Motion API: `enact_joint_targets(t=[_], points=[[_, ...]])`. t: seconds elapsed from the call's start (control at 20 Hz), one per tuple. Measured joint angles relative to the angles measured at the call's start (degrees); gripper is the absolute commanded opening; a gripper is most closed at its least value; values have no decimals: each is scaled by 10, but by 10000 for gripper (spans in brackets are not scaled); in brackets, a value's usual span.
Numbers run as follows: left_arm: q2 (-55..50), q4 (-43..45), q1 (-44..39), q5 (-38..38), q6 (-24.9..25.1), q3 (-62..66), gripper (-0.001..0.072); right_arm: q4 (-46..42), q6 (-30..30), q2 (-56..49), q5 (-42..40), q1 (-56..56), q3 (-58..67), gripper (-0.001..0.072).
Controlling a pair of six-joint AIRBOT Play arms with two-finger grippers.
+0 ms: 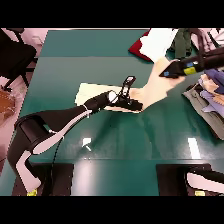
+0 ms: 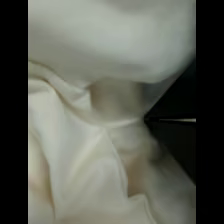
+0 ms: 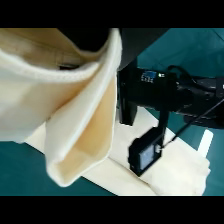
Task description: Fold the shirts.
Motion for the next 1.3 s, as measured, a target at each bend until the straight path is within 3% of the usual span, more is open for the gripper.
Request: enact_joint_targets(t=[0.1,0.25,0.45,0.55,0.7,0.75,0.8,0.85,1.0,1.1,1.3], points=[[-1,3,23,-9,0,15,21,0,14,-27,-1,43,31,18],[2,62,88,-79,-17,54,21,0,33,-70,-21,102,71,18],[48,340,224,-262,-142,95,22,5,53,-137,-53,166,124,18],[89,448,302,-332,-177,102,22,21,56,-178,-71,200,152,18],[164,509,400,-391,-202,107,22,49,60,-250,-115,254,192,21],[188,515,421,-403,-205,108,22,59,61,-275,-136,271,204,135],[211,521,436,-410,-207,109,23,72,63,-306,-160,289,216,485],[233,519,448,-419,-207,109,22,87,64,-334,-187,305,227,618],[276,497,467,-430,-207,109,22,182,51,-416,-258,332,257,601],[290,475,472,-437,-202,109,22,249,28,-444,-264,330,269,553],[302,451,477,-458,-176,109,22,256,17,-424,-171,279,258,491]])
